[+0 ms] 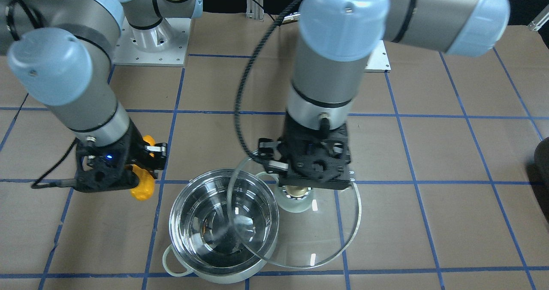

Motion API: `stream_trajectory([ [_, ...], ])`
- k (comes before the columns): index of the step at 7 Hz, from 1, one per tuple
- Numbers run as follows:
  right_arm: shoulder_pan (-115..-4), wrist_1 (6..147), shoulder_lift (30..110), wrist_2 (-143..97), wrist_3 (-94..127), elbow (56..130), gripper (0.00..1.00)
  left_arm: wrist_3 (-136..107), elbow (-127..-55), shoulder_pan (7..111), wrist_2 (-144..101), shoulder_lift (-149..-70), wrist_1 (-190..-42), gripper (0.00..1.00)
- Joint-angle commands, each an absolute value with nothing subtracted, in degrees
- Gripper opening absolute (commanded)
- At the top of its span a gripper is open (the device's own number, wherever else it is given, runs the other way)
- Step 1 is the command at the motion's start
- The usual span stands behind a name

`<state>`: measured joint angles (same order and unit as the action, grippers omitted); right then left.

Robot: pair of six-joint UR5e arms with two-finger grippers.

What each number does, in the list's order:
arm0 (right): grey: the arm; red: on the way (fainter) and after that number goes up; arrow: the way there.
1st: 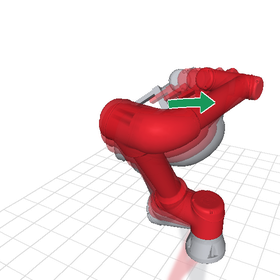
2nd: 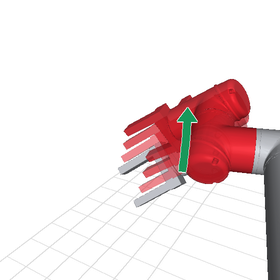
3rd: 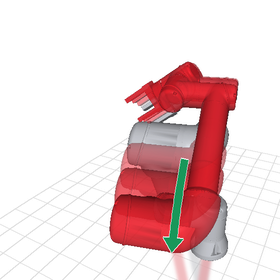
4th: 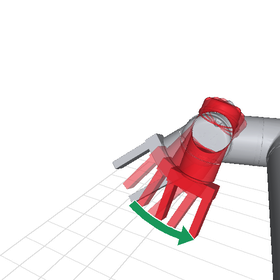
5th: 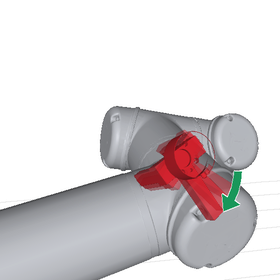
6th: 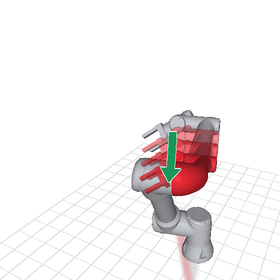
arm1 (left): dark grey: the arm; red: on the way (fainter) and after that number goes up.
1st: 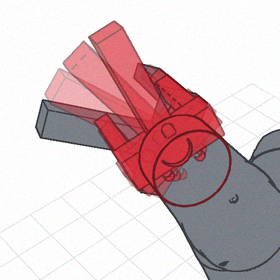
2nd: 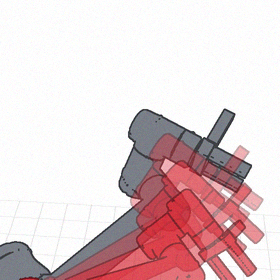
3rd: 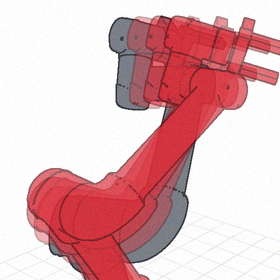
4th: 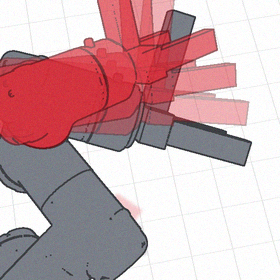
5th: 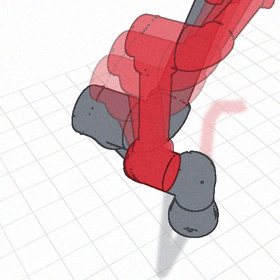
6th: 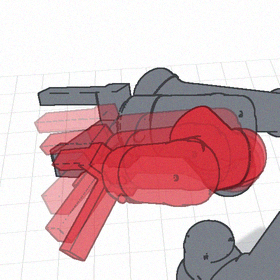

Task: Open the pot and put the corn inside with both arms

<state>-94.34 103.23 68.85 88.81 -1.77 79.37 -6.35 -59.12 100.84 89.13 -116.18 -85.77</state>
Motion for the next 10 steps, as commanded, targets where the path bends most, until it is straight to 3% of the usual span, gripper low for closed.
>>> stream_trajectory([
  [1,-103.93,105.38,56.23,88.94,9.09,67.13,0.14,4.1,-60.9,92.32,89.12,-114.61,-87.98,0.17],
  [4,-106.79,112.92,50.63,89.56,10.38,69.33,0.14,16.39,-74.04,79.93,84.59,-114.26,-81.78,0.16],
  [6,-106.7,119.41,50.1,89.74,9.93,74.42,0.15,16.79,-87.91,78.49,83.15,-114.61,-63.82,0.16],
  [7,-106.7,119.97,50.18,89.74,9.58,75.57,0.2,16.96,-92.33,78.4,83.06,-115.31,-56.24,0.16],
  [8,-106.7,119.97,50.1,89.74,9.58,75.67,0.73,16.96,-94.37,78.4,83.06,-116.53,-52.42,0.16],
  [9,-106.53,119.88,50.62,89.91,9.49,75.06,0.94,16.96,-94.74,78.31,83.67,-118.46,-51.69,0.17],
  [10,-106.09,119.53,52.28,89.91,8.88,74.28,1.0,16.79,-95.01,77.53,83.67,-119.35,-51.85,0.24],
])
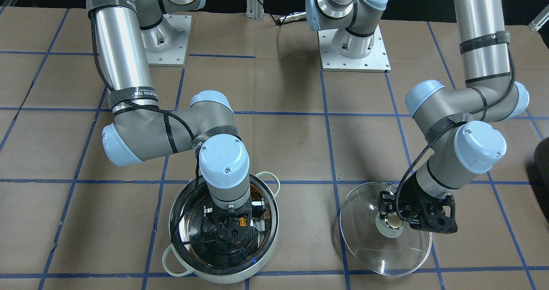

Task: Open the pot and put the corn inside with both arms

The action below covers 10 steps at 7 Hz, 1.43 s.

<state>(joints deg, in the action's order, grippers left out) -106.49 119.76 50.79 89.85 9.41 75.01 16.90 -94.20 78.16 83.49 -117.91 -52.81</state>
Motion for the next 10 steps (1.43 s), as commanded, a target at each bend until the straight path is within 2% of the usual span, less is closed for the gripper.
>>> stream_trajectory([
  [1,-106.0,118.4,55.43,90.0,8.27,74.62,0.99,16.7,-95.18,77.43,83.67,-119.53,-51.68,0.48],
  [2,-104.78,113.43,58.59,90.0,7.83,74.1,0.98,16.44,-94.92,77.43,83.93,-119.18,-51.85,0.99],
  [3,-102.59,107.98,63.41,89.74,6.52,74.18,0.97,16.17,-93.96,77.43,83.94,-117.18,-53.51,1.0],
  [6,-95.47,90.04,78.97,88.94,4.14,77.68,0.95,10.93,-88.97,79.01,83.76,-101.48,-79.09,1.0],
  [8,-94.92,91.05,85.75,89.12,3.78,86.61,0.95,6.87,-83.08,84.43,83.85,-96.09,-92.31,1.0],
  [10,-94.48,91.23,87.01,89.3,0.21,86.93,0.95,6.94,-82.79,88.93,84.38,-94.31,-94.84,1.0],
])
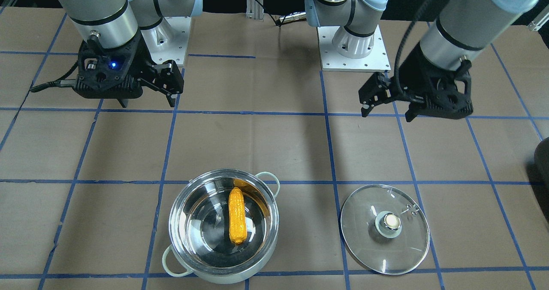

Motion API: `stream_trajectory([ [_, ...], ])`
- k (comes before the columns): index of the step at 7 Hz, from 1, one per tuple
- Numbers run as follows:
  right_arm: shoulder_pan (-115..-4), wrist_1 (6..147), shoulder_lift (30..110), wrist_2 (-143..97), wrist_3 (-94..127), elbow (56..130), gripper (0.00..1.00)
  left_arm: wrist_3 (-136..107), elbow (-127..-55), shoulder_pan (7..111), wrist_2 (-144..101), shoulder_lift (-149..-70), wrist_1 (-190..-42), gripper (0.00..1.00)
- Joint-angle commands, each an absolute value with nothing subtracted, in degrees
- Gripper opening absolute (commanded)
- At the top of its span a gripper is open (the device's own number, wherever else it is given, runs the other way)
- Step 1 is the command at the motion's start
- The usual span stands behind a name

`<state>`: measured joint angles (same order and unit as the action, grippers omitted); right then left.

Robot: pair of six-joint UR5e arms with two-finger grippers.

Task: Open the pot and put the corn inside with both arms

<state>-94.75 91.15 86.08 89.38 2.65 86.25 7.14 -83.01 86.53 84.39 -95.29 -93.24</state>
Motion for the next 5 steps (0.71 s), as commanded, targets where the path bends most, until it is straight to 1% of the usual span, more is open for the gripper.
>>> stream_trajectory([
  [1,-94.4,91.23,87.1,89.56,-0.43,86.66,0.95,6.94,-83.4,89.03,84.38,-94.48,-94.75,1.0],
  [3,-94.39,91.23,87.01,89.56,-0.18,86.75,0.96,6.94,-84.02,89.21,85.6,-92.82,-95.27,1.0],
  [5,-94.31,91.32,87.01,89.3,-0.35,86.75,0.96,6.07,-84.29,89.3,93.06,-92.72,-95.01,1.0],
])
